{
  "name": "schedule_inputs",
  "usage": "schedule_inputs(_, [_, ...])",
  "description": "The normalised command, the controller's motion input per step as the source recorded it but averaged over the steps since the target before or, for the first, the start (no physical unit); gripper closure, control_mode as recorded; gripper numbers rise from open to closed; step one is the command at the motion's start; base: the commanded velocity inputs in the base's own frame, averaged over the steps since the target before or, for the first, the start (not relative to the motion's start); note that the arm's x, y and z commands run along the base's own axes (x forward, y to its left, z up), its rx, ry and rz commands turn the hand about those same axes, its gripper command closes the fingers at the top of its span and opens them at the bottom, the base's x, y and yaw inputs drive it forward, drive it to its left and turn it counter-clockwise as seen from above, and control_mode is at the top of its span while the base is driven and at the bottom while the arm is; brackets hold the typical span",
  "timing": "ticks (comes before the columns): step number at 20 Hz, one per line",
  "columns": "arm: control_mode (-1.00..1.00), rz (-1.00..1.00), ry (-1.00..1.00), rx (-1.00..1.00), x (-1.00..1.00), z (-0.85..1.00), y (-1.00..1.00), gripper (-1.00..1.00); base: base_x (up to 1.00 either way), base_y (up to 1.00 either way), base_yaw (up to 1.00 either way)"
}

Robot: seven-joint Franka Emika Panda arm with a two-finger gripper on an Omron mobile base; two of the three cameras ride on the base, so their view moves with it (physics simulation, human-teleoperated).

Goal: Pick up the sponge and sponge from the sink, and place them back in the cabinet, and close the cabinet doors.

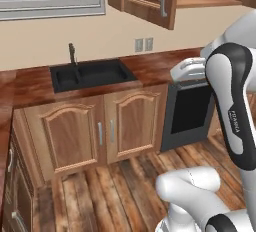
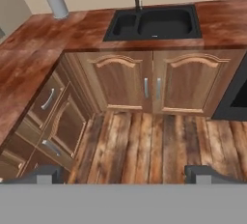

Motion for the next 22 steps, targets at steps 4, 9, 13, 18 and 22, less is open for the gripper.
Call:
schedule_inputs(4, [1.0, 0.0, 0.0, 0.0, 0.0, 0.0, 0.0, -1.0, 0.09, 0.64, -0.02])
schedule_inputs(9, [1.0, 0.0, 0.0, 0.0, 0.0, 0.0, 0.0, -1.0, 0.2, 0.55, 0.0])
schedule_inputs(13, [1.0, 0.0, 0.0, 0.0, 0.0, 0.0, 0.0, -1.0, 0.39, 0.36, 0.07])
schedule_inputs(18, [1.0, 0.0, 0.0, 0.0, 0.0, 0.0, 0.0, -1.0, 0.47, 0.12, 0.19])
schedule_inputs(22, [1.0, 0.0, 0.0, 0.0, 0.0, 0.0, 0.0, -1.0, 0.49, 0.01, 0.2])
